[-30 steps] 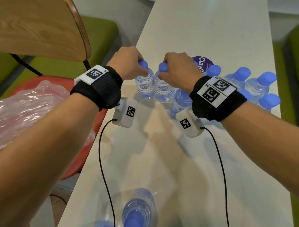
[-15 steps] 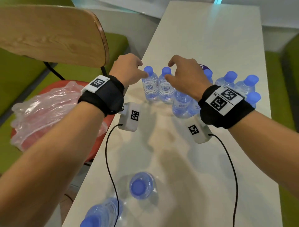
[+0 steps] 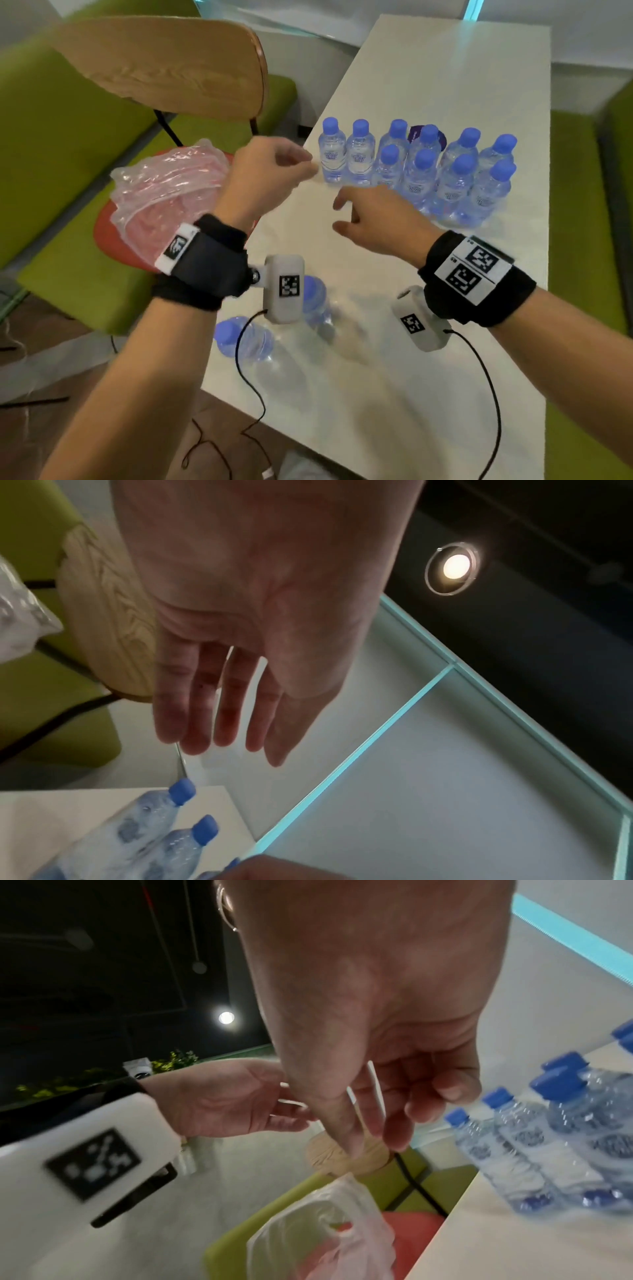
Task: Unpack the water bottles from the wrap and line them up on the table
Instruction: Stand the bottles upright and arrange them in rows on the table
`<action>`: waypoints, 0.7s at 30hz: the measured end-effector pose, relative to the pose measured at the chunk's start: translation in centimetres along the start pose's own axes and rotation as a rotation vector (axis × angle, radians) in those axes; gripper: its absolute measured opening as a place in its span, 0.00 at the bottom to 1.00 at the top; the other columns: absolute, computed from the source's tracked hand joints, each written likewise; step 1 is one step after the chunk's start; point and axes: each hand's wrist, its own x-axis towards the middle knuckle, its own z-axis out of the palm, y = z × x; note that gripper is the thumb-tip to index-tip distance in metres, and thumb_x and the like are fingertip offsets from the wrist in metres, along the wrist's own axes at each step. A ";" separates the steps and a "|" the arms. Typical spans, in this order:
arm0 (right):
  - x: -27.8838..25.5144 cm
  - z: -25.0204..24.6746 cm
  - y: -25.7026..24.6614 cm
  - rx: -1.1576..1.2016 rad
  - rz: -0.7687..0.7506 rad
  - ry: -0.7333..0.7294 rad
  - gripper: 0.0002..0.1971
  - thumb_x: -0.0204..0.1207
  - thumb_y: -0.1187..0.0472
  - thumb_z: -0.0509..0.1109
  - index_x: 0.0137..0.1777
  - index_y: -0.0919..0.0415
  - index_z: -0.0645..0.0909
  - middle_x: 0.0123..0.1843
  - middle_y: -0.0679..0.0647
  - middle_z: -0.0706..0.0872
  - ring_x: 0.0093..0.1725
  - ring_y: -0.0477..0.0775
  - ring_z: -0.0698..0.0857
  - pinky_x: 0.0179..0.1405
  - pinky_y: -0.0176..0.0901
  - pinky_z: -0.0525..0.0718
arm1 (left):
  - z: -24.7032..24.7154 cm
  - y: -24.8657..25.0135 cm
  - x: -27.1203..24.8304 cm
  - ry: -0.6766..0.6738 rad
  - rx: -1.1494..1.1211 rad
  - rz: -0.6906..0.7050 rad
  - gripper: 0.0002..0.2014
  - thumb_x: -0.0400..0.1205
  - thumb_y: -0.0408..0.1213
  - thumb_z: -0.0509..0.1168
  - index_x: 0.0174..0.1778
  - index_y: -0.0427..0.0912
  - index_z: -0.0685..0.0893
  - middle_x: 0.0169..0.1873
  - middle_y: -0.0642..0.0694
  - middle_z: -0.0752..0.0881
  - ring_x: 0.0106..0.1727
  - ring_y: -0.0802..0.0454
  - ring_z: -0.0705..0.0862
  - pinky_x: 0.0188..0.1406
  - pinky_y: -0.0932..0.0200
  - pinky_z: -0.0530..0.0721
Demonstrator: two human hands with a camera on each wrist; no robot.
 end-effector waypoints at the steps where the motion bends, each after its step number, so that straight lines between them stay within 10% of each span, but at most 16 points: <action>1: -0.8 0.7 -0.4 -0.011 -0.023 -0.040 0.18 0.78 0.47 0.70 0.65 0.51 0.79 0.46 0.50 0.83 0.54 0.57 0.84 0.44 0.42 0.71 | -0.1 -0.7 -1.6 -0.018 0.060 0.005 0.10 0.77 0.44 0.74 0.50 0.44 0.91 0.37 0.55 0.90 0.38 0.58 0.85 0.40 0.58 0.85; 11: -4.5 6.7 -3.6 -0.044 -0.120 -0.232 0.26 0.75 0.41 0.71 0.68 0.53 0.75 0.51 0.52 0.83 0.53 0.58 0.82 0.44 0.46 0.75 | -2.9 -8.3 -14.5 -0.120 0.307 -0.201 0.11 0.74 0.47 0.76 0.51 0.51 0.90 0.35 0.63 0.84 0.35 0.60 0.83 0.41 0.60 0.78; 15: -4.2 7.6 -3.8 -0.090 -0.108 -0.233 0.22 0.76 0.46 0.71 0.66 0.55 0.74 0.55 0.55 0.84 0.49 0.59 0.80 0.42 0.47 0.74 | -2.9 -9.8 -16.1 -0.314 0.515 -0.310 0.21 0.71 0.53 0.76 0.58 0.55 0.85 0.51 0.55 0.84 0.46 0.54 0.82 0.42 0.59 0.74; 21: -3.6 8.0 -3.6 -0.130 -0.075 -0.209 0.17 0.78 0.50 0.68 0.61 0.58 0.74 0.53 0.57 0.84 0.47 0.62 0.80 0.39 0.48 0.73 | -2.3 -9.7 -14.5 -0.235 0.529 -0.306 0.07 0.68 0.45 0.76 0.40 0.52 0.90 0.37 0.53 0.88 0.34 0.57 0.82 0.25 0.67 0.69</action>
